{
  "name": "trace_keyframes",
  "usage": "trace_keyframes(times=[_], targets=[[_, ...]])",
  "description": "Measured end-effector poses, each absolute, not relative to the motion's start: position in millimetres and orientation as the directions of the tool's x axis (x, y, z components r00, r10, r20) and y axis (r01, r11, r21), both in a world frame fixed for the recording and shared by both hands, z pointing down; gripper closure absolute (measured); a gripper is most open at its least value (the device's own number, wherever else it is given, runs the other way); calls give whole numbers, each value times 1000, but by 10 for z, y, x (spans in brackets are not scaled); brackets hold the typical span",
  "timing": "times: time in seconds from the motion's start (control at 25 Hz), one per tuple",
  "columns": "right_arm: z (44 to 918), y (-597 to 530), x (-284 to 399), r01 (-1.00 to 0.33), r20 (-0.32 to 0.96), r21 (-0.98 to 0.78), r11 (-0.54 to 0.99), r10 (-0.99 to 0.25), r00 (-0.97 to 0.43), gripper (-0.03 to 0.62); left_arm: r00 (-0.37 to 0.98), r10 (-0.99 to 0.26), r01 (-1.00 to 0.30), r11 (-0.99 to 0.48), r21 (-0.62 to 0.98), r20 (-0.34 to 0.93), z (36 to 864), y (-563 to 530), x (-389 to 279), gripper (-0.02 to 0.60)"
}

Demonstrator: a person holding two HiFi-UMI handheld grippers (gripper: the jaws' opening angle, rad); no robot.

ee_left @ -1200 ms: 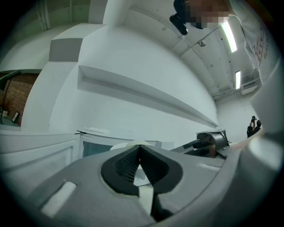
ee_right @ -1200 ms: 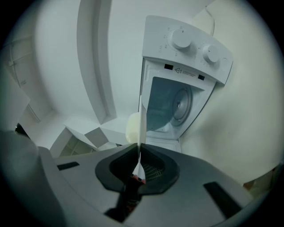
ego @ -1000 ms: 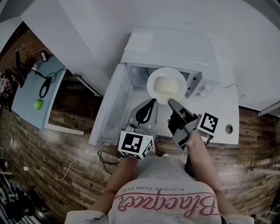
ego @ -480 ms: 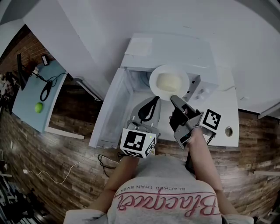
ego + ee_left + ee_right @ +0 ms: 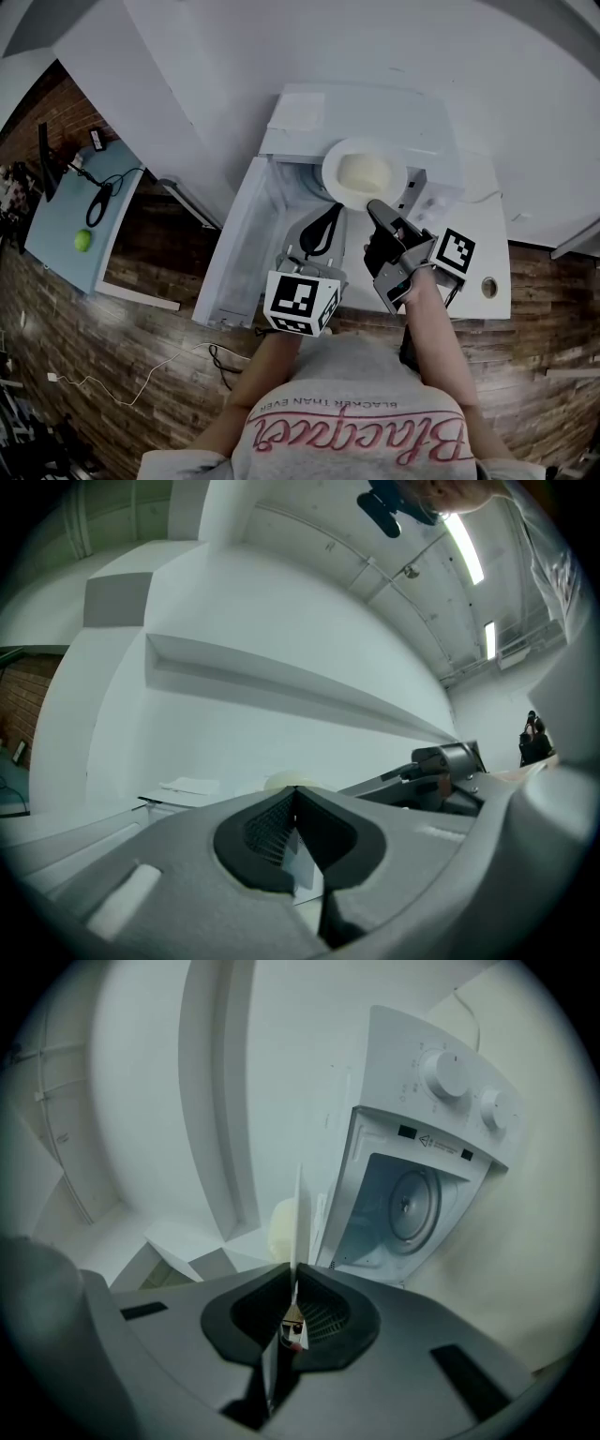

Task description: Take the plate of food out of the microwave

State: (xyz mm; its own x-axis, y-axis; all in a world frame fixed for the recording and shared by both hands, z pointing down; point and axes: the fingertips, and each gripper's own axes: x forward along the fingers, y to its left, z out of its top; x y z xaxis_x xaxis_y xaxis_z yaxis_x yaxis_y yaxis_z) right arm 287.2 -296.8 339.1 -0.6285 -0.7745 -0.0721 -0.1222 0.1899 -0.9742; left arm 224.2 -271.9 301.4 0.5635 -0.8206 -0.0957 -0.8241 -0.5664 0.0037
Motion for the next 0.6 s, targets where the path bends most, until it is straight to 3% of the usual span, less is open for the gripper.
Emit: trace_keyframes(times=[0.6], targets=[[3247,-3019,2919,-103,-102,-974,203,-795,-598,569,602,-790,-795,-607,9,-114,2924,-2669,2330,577]])
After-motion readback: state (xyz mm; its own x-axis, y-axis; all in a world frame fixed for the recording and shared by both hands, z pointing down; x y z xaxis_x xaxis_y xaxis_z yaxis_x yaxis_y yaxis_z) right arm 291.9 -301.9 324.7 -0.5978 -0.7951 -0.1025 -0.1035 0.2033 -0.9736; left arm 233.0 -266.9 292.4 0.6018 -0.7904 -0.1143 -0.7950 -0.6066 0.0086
